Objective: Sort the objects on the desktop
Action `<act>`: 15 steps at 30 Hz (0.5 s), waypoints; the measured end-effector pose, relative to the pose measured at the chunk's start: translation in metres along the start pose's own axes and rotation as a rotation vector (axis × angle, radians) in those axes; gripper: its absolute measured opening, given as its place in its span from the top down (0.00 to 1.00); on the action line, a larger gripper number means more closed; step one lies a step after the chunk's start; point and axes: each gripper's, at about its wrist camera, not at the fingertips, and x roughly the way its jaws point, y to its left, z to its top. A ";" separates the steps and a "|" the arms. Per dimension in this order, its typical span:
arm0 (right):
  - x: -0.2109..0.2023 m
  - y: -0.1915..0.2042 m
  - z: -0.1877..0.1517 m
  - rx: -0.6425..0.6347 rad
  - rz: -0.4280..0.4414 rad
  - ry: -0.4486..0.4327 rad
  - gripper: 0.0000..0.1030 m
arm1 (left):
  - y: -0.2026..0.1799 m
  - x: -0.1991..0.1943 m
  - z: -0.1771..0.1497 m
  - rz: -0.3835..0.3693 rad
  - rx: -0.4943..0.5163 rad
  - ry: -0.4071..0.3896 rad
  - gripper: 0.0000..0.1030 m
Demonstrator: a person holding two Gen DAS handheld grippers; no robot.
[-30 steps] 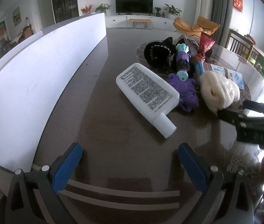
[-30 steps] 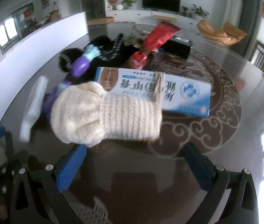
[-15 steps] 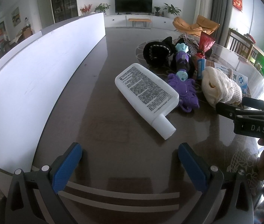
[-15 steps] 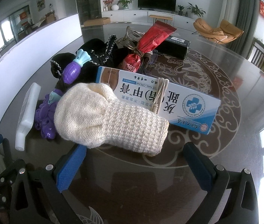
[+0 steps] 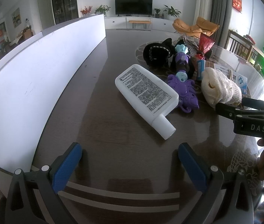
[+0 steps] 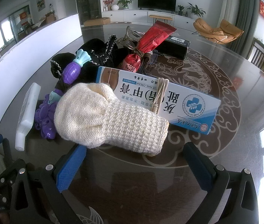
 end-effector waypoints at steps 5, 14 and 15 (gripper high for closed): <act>0.000 0.000 0.000 0.000 0.000 0.000 0.00 | 0.000 0.001 0.000 0.000 0.000 0.000 0.00; 0.000 0.000 0.000 0.000 0.000 0.000 0.00 | -0.001 0.001 -0.001 0.003 -0.004 0.000 0.00; 0.000 0.000 0.000 0.000 0.000 0.000 0.00 | -0.001 0.001 -0.001 0.003 -0.004 0.000 0.00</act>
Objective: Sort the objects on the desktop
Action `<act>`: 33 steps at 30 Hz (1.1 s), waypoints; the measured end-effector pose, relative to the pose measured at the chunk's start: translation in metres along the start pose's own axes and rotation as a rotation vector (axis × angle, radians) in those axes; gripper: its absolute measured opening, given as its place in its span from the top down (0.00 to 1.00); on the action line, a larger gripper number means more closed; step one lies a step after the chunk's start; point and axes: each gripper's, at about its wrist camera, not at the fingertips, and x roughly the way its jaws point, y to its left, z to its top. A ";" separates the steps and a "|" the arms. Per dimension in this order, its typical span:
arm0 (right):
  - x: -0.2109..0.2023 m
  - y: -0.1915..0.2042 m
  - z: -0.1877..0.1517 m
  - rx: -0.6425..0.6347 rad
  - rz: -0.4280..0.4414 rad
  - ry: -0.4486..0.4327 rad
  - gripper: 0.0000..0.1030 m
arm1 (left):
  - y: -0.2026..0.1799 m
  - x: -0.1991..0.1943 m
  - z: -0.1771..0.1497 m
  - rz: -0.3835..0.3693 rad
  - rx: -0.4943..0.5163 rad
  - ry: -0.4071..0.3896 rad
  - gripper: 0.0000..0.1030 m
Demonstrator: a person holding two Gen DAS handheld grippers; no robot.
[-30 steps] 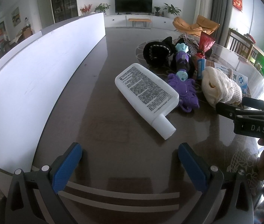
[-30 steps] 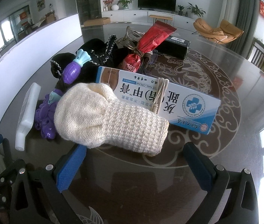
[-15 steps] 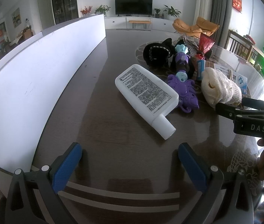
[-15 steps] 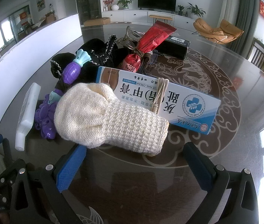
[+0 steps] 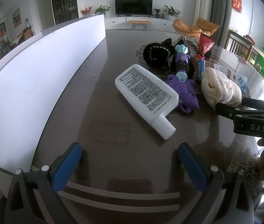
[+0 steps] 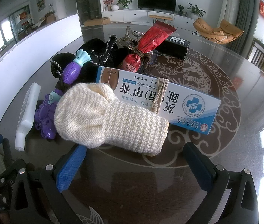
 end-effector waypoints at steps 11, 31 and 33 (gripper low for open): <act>0.000 0.000 0.000 0.000 0.000 0.000 0.00 | 0.001 0.001 0.001 0.007 -0.008 0.001 0.00; -0.001 0.000 0.000 0.000 0.000 -0.001 0.00 | 0.000 0.002 0.000 0.010 -0.011 -0.001 0.00; 0.000 0.000 0.000 0.000 0.000 -0.001 0.00 | 0.000 0.002 0.000 0.010 -0.011 -0.001 0.00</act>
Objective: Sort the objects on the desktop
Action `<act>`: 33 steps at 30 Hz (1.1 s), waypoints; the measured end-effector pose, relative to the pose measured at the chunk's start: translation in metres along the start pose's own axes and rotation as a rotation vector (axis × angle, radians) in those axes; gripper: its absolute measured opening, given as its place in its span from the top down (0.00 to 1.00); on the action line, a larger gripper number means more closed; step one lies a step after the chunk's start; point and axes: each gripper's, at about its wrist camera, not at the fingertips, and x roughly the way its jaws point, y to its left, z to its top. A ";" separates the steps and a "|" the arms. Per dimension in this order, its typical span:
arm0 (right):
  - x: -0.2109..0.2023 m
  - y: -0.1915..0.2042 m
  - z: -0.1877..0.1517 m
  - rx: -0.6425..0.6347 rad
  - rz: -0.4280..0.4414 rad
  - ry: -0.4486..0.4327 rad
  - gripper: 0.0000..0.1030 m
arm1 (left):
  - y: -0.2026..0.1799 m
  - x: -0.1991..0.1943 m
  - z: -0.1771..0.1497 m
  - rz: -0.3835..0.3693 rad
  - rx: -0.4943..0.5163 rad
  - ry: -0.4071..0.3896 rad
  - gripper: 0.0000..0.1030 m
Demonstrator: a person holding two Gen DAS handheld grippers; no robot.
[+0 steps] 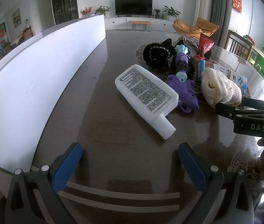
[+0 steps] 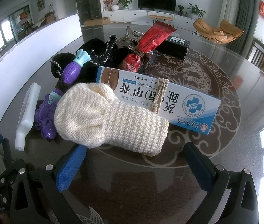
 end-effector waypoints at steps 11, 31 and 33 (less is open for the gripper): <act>0.000 0.000 0.000 0.000 0.000 0.000 0.00 | 0.000 0.001 0.000 0.000 0.000 -0.001 0.00; 0.000 0.000 0.000 0.000 0.000 0.000 0.00 | -0.001 0.002 -0.002 0.002 -0.003 -0.001 0.00; 0.000 0.000 0.000 0.000 0.000 0.000 0.00 | -0.001 0.002 -0.002 0.002 -0.003 -0.001 0.00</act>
